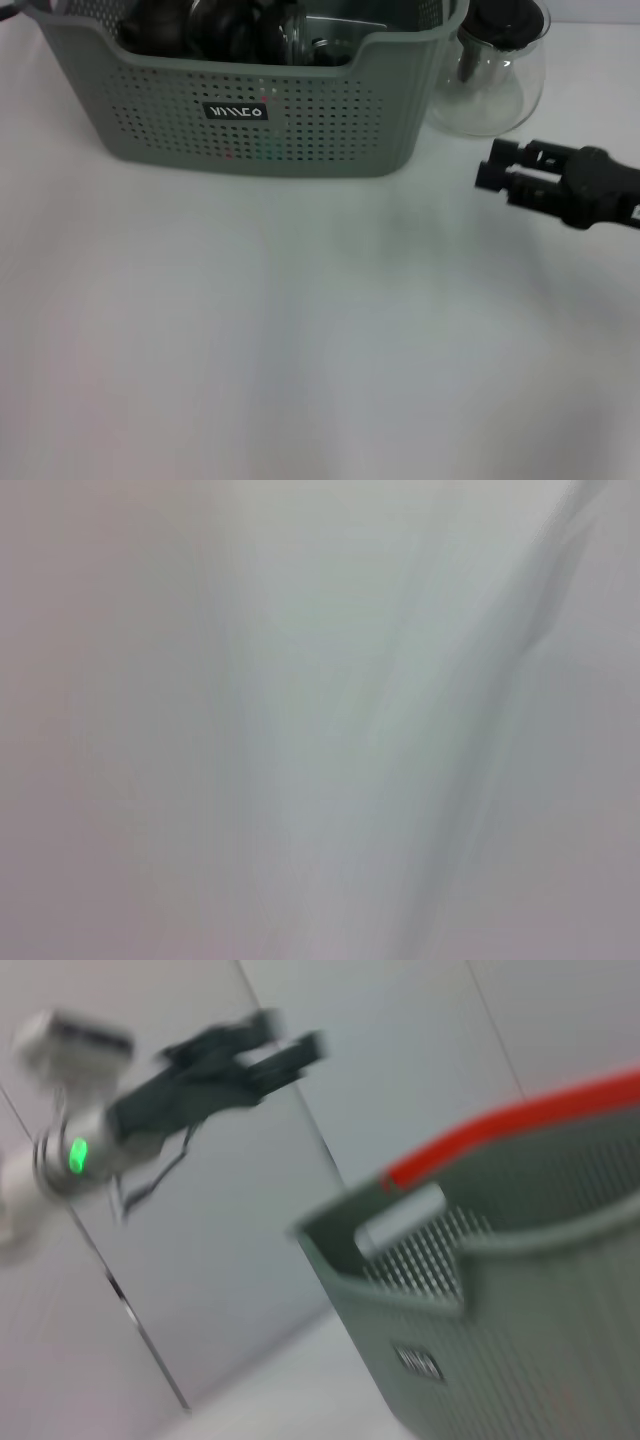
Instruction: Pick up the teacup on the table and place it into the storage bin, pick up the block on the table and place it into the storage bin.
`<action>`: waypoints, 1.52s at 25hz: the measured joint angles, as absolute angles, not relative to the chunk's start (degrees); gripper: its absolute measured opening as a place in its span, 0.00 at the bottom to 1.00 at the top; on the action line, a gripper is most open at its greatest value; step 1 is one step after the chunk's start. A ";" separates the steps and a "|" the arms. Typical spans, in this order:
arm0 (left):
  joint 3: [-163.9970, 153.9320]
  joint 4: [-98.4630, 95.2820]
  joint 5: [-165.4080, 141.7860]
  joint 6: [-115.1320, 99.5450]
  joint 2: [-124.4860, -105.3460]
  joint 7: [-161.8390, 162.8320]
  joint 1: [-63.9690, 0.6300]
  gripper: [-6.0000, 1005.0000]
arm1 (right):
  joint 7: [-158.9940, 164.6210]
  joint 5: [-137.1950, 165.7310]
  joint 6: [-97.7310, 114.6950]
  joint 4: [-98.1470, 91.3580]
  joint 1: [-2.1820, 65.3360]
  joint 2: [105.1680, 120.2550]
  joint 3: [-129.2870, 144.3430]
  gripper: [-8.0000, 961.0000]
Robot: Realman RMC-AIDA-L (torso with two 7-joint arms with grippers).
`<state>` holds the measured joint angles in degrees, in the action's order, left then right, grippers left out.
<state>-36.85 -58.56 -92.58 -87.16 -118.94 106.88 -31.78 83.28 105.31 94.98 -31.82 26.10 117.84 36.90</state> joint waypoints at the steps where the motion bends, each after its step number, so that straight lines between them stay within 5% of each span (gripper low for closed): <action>1: -35.61 -57.01 -88.54 -92.28 -118.46 104.09 -30.19 0.56 | 83.81 104.80 96.46 -31.81 26.11 117.74 35.88 0.61; 5: -32.95 -53.07 -86.51 -104.17 -117.54 95.71 -25.51 0.64 | 85.20 103.71 98.12 -31.82 25.91 117.17 33.12 0.62; 14: -33.04 -51.18 -100.85 -106.81 -122.97 75.22 -15.14 0.69 | 89.69 103.62 98.22 -31.81 26.00 116.90 30.06 0.63; 26: -32.59 -46.23 -104.77 -102.49 -122.62 74.70 -16.28 0.70 | 115.18 104.15 101.39 -32.57 26.95 109.85 30.37 0.64; 28: -32.56 -45.51 -105.98 -101.75 -122.41 74.44 -16.66 0.70 | 114.53 104.19 104.62 -33.40 26.92 109.56 30.38 0.64; 30: -32.62 -45.24 -108.32 -101.57 -122.16 73.41 -16.96 0.70 | 108.88 105.12 107.94 -36.38 26.42 110.99 31.00 0.64; 35: -33.85 -44.61 -117.70 -102.06 -121.44 68.40 -19.61 0.70 | 84.36 113.60 103.98 -42.70 25.27 119.11 32.04 0.65; 38: -34.86 -43.60 -119.92 -103.62 -120.57 70.22 -22.38 0.71 | 78.55 116.66 98.58 -38.87 26.68 119.80 34.08 0.65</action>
